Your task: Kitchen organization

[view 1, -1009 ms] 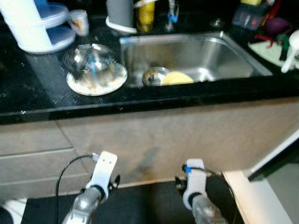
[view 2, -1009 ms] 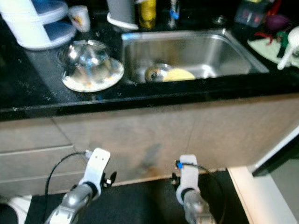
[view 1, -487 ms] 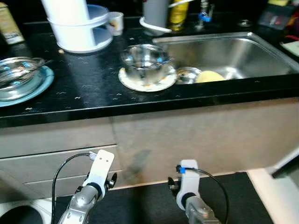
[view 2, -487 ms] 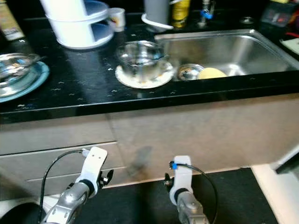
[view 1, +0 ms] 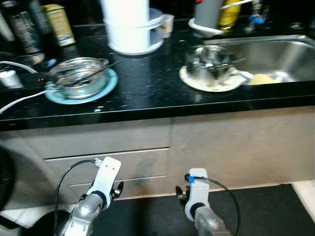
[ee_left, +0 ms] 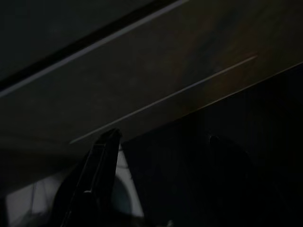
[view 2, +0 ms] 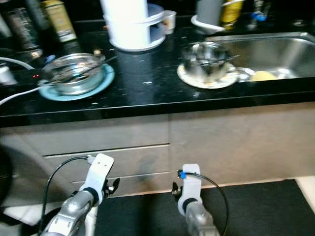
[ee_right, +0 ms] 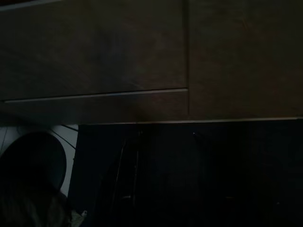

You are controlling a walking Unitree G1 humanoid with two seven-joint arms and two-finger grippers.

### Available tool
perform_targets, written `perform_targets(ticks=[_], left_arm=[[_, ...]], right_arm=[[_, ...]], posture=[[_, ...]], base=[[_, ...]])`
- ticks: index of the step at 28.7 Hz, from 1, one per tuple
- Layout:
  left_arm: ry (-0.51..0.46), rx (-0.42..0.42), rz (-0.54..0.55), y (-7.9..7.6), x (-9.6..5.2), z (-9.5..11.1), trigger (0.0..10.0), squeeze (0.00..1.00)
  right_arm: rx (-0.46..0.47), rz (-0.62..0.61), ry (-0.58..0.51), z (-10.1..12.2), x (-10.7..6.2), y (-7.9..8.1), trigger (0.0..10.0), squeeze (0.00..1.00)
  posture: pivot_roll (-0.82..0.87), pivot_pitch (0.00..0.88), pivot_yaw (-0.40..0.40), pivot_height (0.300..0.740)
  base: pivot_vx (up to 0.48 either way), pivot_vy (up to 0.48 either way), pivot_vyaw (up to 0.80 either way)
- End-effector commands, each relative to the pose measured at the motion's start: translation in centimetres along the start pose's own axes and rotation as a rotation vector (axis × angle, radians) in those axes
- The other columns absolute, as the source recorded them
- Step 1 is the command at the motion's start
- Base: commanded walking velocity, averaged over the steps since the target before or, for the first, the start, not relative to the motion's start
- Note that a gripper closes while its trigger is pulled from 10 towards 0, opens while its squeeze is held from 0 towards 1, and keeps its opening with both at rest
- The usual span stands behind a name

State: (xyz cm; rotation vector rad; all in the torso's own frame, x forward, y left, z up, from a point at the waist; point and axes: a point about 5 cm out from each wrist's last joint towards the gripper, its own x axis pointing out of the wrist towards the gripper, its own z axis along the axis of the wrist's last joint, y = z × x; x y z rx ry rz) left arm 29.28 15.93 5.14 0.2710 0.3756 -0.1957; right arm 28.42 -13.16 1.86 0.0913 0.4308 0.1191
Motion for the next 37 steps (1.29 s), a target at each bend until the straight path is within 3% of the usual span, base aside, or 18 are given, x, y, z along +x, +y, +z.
perform_targets(ticks=[1,12,19,30,37], left_arm=[[0.037,0.006,-0.016,-0.3,-0.2,-0.8,10.0,0.00],[0.043,0.011,-0.013,-0.2,-0.1,-0.8,10.0,0.00],[0.048,0.030,0.014,0.0,0.0,-0.8,10.0,0.00],[0.057,-0.047,0.087,1.0,-0.5,-1.6,10.0,0.00],[0.093,-0.041,0.082,0.6,-0.6,-2.5,10.0,0.00]], right_arm=[[0.003,-0.011,0.018,-0.6,-0.2,-0.2,10.0,0.00],[0.010,-0.019,0.020,-0.8,-0.3,-0.3,10.0,0.00],[0.011,-0.018,0.016,-0.7,-0.2,-0.4,10.0,0.00],[0.002,0.020,0.000,-0.4,-0.2,-0.1,10.0,0.00],[-0.027,0.073,0.053,-1.0,-0.1,0.3,10.0,0.00]], posture=[[-0.05,0.189,0.035,0.740],[-0.05,0.197,0.040,0.740],[-0.05,0.203,0.042,0.740],[-0.05,0.205,0.039,0.740],[-0.04,0.202,0.038,0.740]], base=[[0.000,-0.480,0.00],[0.000,-0.437,0.00],[0.000,0.000,0.00],[0.000,0.000,0.00],[0.000,0.000,0.00]])
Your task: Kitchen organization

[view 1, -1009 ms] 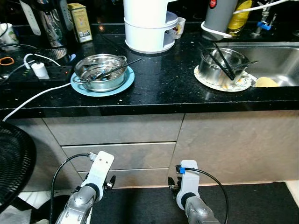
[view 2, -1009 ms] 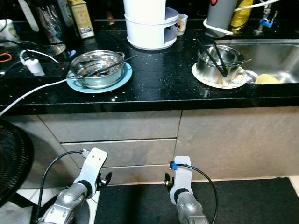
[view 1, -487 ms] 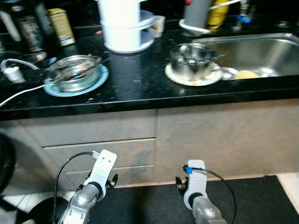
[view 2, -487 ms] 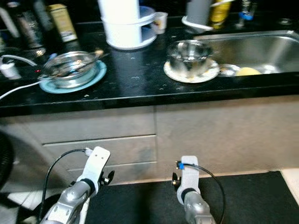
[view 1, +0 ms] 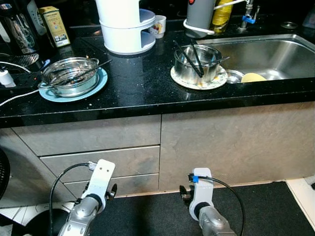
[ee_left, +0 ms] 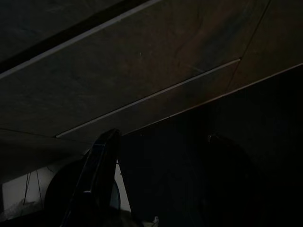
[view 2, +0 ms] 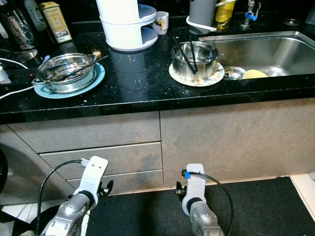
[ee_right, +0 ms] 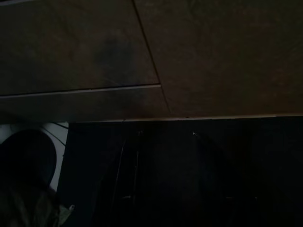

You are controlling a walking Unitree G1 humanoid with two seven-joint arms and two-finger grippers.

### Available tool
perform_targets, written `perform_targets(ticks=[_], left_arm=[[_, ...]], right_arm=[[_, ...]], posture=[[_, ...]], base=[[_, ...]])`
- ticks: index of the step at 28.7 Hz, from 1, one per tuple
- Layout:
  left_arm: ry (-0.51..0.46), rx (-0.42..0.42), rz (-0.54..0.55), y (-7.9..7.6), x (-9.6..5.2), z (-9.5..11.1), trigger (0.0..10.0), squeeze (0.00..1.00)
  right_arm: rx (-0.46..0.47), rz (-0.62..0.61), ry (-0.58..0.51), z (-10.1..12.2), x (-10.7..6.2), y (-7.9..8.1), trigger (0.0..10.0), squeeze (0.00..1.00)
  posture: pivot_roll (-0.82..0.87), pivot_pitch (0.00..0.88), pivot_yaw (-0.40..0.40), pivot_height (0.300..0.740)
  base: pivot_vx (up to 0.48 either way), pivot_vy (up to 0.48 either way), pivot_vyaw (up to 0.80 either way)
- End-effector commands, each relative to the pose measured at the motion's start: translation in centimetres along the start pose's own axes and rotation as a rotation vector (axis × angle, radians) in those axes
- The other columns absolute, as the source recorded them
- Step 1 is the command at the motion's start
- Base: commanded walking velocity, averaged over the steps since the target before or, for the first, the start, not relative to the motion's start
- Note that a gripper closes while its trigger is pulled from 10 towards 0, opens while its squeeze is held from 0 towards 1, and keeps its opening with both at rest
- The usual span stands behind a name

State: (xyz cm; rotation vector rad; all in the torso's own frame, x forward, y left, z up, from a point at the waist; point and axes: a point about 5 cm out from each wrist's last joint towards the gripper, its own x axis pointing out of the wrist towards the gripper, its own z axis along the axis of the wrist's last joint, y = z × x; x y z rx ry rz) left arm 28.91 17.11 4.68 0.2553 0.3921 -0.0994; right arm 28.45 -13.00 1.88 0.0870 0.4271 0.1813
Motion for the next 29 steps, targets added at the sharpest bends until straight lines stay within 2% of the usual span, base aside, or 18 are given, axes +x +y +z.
perform_targets(ticks=[1,15,29], left_arm=[[0.075,-0.004,-0.002,-0.29,-0.34,-1.90,10.0,0.00],[0.057,-0.043,-0.007,-0.48,-0.42,-1.65,10.0,0.00],[0.041,-0.048,-0.022,-0.79,-0.42,-1.35,10.0,0.00]], right_arm=[[-0.011,0.018,0.066,-1.21,-0.09,0.21,10.0,0.00],[-0.019,0.028,0.065,-1.05,0.04,-0.05,10.0,0.00],[-0.023,0.035,0.068,-1.06,0.12,-0.06,10.0,0.00]], posture=[[-0.04,0.202,0.038,0.740],[-0.05,0.196,0.026,0.740],[-0.05,0.192,0.022,0.740]], base=[[0.000,0.000,0.00],[0.000,0.000,0.00],[0.295,0.000,0.00]])
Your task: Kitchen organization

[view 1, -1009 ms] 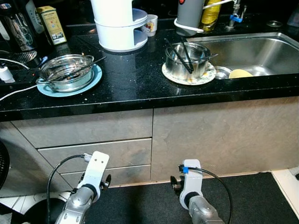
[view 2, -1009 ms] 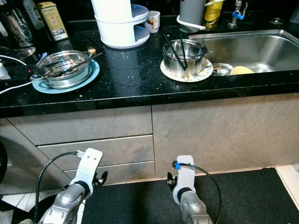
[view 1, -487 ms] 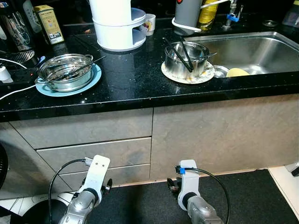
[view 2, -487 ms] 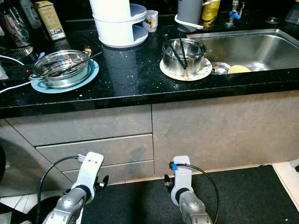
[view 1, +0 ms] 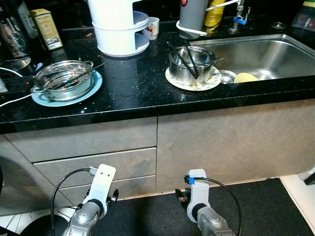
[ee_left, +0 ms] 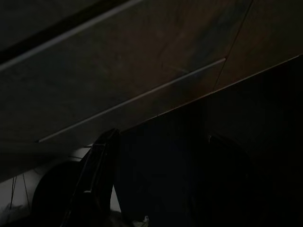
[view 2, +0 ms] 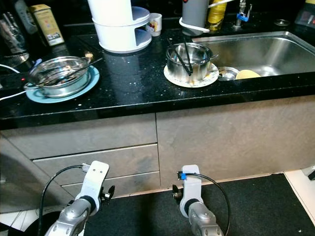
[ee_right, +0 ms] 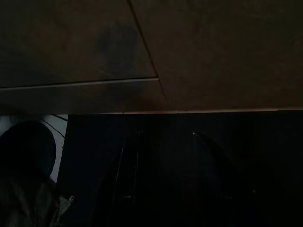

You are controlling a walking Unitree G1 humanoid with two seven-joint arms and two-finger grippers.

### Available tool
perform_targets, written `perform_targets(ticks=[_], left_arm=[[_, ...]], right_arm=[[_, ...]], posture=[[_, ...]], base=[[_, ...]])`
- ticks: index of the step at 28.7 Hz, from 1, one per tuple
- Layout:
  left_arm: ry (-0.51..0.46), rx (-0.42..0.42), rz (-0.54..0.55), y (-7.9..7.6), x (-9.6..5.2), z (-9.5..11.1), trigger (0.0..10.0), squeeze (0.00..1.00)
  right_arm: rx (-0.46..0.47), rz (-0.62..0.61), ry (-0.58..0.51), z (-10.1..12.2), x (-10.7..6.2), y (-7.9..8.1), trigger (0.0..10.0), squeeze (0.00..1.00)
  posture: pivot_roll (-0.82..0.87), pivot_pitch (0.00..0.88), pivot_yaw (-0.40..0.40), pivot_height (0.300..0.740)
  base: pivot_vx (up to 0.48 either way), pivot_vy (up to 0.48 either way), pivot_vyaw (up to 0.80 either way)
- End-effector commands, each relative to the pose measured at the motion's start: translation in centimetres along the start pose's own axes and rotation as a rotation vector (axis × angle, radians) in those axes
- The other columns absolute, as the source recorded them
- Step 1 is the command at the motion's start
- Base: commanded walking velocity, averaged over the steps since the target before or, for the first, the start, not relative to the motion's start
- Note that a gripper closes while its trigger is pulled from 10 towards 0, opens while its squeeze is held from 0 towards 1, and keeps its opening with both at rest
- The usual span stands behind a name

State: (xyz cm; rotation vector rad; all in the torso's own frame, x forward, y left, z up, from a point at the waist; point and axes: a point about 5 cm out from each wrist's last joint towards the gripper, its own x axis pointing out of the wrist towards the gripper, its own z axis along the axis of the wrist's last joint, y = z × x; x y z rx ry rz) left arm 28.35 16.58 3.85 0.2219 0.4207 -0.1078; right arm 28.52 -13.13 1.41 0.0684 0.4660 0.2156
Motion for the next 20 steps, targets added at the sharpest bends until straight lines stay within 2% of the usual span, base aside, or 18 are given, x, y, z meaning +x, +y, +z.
perform_targets(ticks=[1,20], left_arm=[[0.017,-0.014,-0.004,0.00,-0.25,-0.57,10.0,0.00],[0.015,-0.019,-0.007,0.08,-0.35,-0.62,10.0,0.00]], right_arm=[[-0.001,0.007,0.026,-0.68,-0.07,0.14,10.0,0.00],[-0.009,0.010,0.026,-0.58,0.00,-0.03,10.0,0.00]], posture=[[-0.05,0.189,0.022,0.740],[-0.05,0.181,0.019,0.740]], base=[[0.330,0.000,0.00],[0.322,0.000,0.00]])
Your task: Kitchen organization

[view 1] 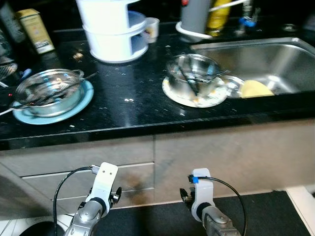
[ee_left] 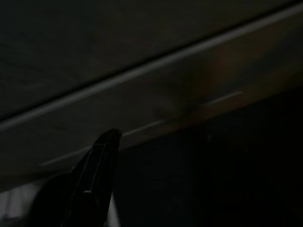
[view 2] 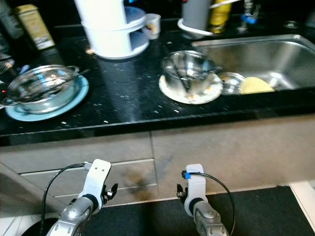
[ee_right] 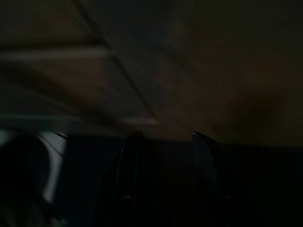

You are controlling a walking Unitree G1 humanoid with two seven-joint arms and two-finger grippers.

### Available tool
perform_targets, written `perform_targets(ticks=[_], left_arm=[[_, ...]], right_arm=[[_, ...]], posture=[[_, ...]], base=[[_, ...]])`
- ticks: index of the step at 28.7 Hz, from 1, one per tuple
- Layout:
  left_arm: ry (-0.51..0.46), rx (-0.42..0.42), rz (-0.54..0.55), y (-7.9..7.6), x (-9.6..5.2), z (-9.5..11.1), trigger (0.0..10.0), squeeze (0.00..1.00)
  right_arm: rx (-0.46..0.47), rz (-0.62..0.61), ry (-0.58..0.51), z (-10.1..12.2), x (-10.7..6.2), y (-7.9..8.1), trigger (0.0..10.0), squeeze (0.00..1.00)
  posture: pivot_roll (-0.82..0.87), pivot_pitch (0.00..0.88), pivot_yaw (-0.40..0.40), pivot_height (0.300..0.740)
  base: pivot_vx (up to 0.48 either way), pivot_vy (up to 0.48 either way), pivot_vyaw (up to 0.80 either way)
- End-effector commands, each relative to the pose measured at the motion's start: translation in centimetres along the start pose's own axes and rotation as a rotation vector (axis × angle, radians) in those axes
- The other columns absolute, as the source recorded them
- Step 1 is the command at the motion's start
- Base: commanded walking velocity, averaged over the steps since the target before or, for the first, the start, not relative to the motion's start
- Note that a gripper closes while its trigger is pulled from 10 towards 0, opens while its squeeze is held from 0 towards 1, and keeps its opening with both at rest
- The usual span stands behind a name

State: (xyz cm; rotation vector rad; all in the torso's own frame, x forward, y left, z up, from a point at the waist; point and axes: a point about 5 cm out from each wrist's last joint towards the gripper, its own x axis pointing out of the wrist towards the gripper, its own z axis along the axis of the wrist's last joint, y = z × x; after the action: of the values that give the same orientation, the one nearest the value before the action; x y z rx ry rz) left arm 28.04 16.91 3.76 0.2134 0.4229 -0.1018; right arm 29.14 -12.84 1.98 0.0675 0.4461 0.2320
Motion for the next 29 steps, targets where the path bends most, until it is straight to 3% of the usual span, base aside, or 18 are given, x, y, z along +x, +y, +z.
perform_targets(ticks=[1,10,22,29], left_arm=[[0.013,-0.010,-0.012,-0.2,-0.1,-0.3,10.0,0.00],[0.009,-0.009,-0.032,-0.6,-0.1,-0.4,10.0,0.00],[0.083,0.051,-0.002,-0.3,-0.3,-2.3,10.0,0.00],[0.107,0.025,-0.031,-1.1,-0.3,-2.9,10.0,0.00]], right_arm=[[-0.002,-0.006,0.045,-1.4,-0.4,-0.2,10.0,0.00],[-0.001,-0.005,0.047,-1.5,-0.4,-0.3,10.0,0.00],[-0.006,-0.007,0.101,-2.5,-0.7,-0.9,10.0,0.00],[-0.011,0.000,0.230,-4.3,-1.1,-1.6,10.0,0.00]], posture=[[-0.05,0.181,0.019,0.740],[-0.05,0.169,0.022,0.740],[-0.05,0.174,0.020,0.740],[-0.06,0.180,0.019,0.740]], base=[[0.300,0.000,0.00],[0.056,0.000,0.00],[0.000,0.000,0.00],[0.000,0.000,0.00]])
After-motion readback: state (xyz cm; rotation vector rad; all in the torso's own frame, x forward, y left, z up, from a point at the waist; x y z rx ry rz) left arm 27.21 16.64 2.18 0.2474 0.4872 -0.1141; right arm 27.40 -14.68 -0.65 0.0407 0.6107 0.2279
